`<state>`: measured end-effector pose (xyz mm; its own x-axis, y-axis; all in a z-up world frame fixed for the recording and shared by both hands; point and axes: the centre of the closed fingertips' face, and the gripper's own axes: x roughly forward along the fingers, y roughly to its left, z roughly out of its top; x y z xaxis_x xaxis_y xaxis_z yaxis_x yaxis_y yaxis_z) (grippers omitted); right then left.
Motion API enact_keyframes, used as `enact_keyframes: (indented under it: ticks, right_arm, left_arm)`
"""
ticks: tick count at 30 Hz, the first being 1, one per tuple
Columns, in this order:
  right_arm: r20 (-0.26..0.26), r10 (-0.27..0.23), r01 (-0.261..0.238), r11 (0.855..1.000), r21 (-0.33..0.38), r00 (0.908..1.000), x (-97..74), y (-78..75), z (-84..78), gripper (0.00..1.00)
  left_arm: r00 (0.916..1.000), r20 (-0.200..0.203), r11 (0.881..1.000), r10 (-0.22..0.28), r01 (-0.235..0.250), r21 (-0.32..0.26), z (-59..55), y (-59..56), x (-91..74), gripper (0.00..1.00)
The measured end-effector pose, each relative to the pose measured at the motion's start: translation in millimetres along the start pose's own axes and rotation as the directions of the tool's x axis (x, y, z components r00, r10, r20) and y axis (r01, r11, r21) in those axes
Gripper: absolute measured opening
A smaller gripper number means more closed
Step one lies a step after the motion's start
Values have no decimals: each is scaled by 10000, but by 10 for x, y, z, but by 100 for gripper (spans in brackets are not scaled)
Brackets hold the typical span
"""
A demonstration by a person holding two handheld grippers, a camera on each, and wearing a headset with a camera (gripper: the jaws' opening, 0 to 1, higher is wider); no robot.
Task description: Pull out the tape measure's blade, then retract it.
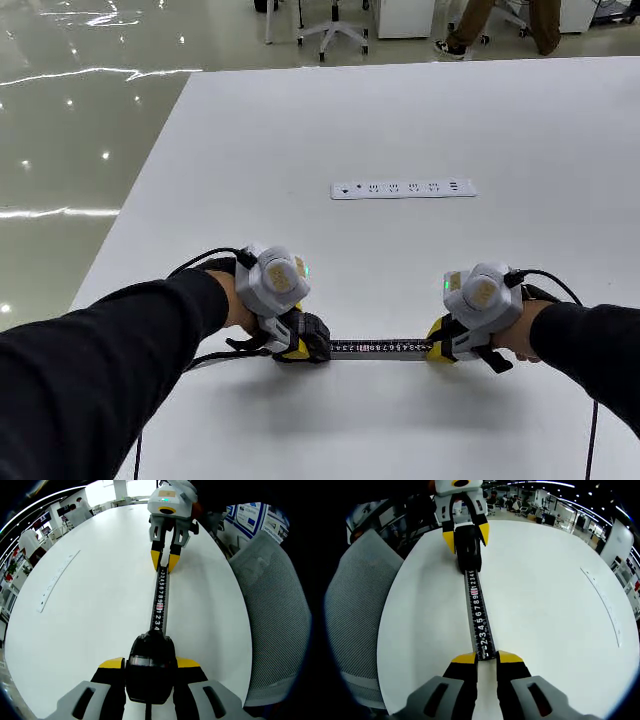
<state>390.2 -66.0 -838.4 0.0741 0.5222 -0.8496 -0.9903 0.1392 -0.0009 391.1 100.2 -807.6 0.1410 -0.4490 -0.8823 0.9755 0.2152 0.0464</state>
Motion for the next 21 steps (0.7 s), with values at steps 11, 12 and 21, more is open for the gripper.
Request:
enact_keyframes:
  ticks: [11, 12, 21]
  right_arm:
    - [-77, -54, 55, 10000, 49, 10000, -9, -39, -99, 8]
    - [-72, -59, 59, 10000, 67, 10000, -11, -40, -107, 8]
    - [-145, -90, 91, 9999, 61, 9999, -42, -42, -162, 8]
  left_arm:
    - [10000, 0, 10000, 35, -35, -14, 0, 2, 3, 33]
    - [10000, 1, 10000, 40, -40, -13, 0, 2, 2, 33]
    - [10000, 8, 10000, 52, -52, -14, -1, -1, 3, 33]
